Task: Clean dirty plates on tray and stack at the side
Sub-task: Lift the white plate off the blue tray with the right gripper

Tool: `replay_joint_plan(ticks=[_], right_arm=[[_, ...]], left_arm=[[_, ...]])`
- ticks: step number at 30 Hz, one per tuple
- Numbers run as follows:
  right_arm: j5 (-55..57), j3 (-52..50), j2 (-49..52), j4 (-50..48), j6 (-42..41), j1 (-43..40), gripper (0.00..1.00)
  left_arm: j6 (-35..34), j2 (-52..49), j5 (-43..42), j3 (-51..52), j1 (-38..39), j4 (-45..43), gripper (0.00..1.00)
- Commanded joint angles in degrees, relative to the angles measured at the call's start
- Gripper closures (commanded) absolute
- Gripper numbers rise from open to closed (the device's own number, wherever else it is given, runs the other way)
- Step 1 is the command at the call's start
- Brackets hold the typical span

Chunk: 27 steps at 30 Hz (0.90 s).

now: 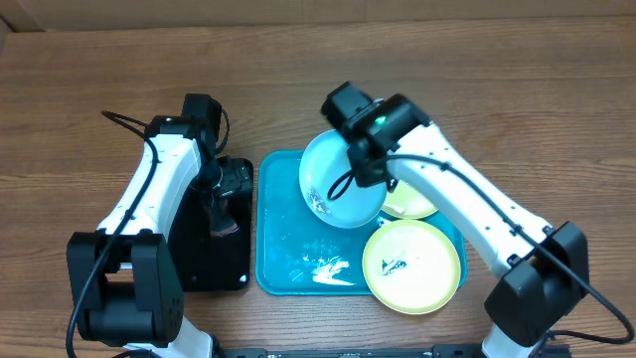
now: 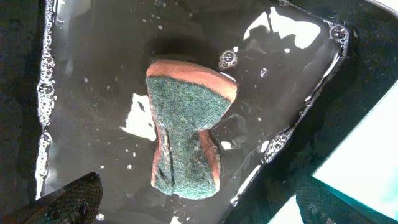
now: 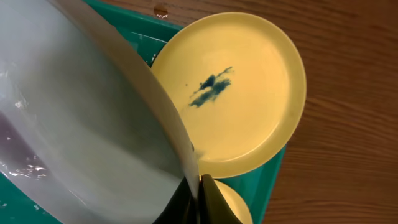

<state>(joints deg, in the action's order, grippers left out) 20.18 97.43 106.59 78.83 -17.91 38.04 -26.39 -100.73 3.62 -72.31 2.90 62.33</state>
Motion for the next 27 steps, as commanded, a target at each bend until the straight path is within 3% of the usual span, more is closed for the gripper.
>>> replay_joint_plan(ticks=[1,5,17,27], right_arm=[[9.18,1.73,-0.61,0.85,-0.31,2.95,0.96],[17.29,1.73,-0.61,3.39,-2.03,6.12,0.96],[27.36,1.73,-0.61,6.82,-5.07,15.5,0.96],[36.46,1.73,-0.61,11.82,-13.86,18.93,0.96]], left_arm=[[0.83,1.09,-0.46,-0.94,0.22,0.0,0.0],[1.18,1.09,-0.44,-0.94,0.22,0.02,0.0],[3.3,1.09,0.22,-0.94,-0.35,-0.76,0.0],[7.19,1.09,-5.09,-0.92,-9.16,-0.52,0.0]])
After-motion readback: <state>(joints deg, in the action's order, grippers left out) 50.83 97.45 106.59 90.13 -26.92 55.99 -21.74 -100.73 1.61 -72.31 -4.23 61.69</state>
